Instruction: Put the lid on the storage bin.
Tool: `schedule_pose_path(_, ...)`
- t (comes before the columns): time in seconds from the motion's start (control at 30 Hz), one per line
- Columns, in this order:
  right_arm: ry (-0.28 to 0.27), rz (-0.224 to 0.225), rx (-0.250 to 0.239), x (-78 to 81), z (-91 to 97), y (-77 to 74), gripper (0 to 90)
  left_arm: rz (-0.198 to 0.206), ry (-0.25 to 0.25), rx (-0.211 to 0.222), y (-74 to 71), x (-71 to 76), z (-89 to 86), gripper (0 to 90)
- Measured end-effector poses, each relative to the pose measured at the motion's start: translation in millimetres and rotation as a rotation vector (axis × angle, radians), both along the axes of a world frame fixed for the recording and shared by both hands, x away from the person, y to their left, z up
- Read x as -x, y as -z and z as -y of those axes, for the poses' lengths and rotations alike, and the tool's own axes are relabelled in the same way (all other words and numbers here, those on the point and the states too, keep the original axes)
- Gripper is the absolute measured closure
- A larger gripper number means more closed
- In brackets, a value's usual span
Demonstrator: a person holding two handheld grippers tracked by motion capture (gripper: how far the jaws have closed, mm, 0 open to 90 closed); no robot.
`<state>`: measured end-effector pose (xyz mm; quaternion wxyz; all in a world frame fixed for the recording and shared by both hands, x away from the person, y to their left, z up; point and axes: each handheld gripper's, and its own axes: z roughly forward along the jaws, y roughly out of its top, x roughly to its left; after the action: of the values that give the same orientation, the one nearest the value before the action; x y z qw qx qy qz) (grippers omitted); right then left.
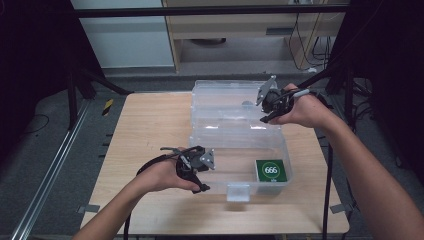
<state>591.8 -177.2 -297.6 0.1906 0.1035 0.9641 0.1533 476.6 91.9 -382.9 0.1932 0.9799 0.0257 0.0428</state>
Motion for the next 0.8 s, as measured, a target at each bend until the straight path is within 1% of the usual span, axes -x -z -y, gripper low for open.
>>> schedule_pose_path(0.03,-0.006,-0.002,0.008,-0.9,-0.5,0.4,66.1,-0.011,-0.010,0.000,1.1,0.7,0.2,38.2)
schedule_pose_path(0.07,-0.005,-0.008,0.015,-1.3,-1.0,0.7,67.2,-0.015,-0.008,-0.009,1.6,0.5,0.5,40.2)
schedule_pose_path(0.17,-0.018,-0.014,0.027,-2.6,-2.1,0.8,70.4,-0.031,-0.006,-0.011,4.6,2.0,2.4,46.8)
schedule_pose_path(0.23,-0.028,-0.017,0.037,-2.9,-3.0,0.7,71.8,-0.029,0.001,-0.023,6.4,2.7,4.0,51.0)
schedule_pose_path(0.37,-0.028,-0.013,0.062,-3.0,-4.4,1.3,75.0,-0.041,0.006,-0.035,10.4,3.0,6.7,59.9)
schedule_pose_path(0.43,-0.027,-0.010,0.066,-3.8,-4.4,1.3,77.9,-0.048,0.007,-0.035,12.5,2.9,7.8,65.9)
schedule_pose_path(0.47,-0.025,-0.008,0.067,-4.3,-4.2,0.9,79.2,-0.052,0.010,-0.040,13.2,2.9,8.5,67.5)
schedule_pose_path(0.57,-0.028,-0.011,0.070,-5.9,-3.5,0.4,80.2,-0.055,0.011,-0.042,14.9,3.1,9.9,74.0)
schedule_pose_path(0.6,-0.030,-0.014,0.076,-6.2,-3.5,0.1,80.4,-0.061,0.010,-0.047,15.1,3.0,10.6,77.3)
schedule_pose_path(0.67,-0.032,-0.015,0.080,-6.5,-3.2,0.1,80.8,-0.055,0.005,-0.051,14.6,2.8,10.9,81.2)
schedule_pose_path(0.73,-0.035,-0.017,0.083,-7.3,-3.1,-0.1,81.2,-0.060,0.002,-0.050,14.4,2.5,11.0,82.1)
schedule_pose_path(0.8,-0.038,-0.020,0.086,-8.0,-3.3,-0.7,81.5,-0.053,-0.003,-0.048,14.5,3.5,11.8,82.3)
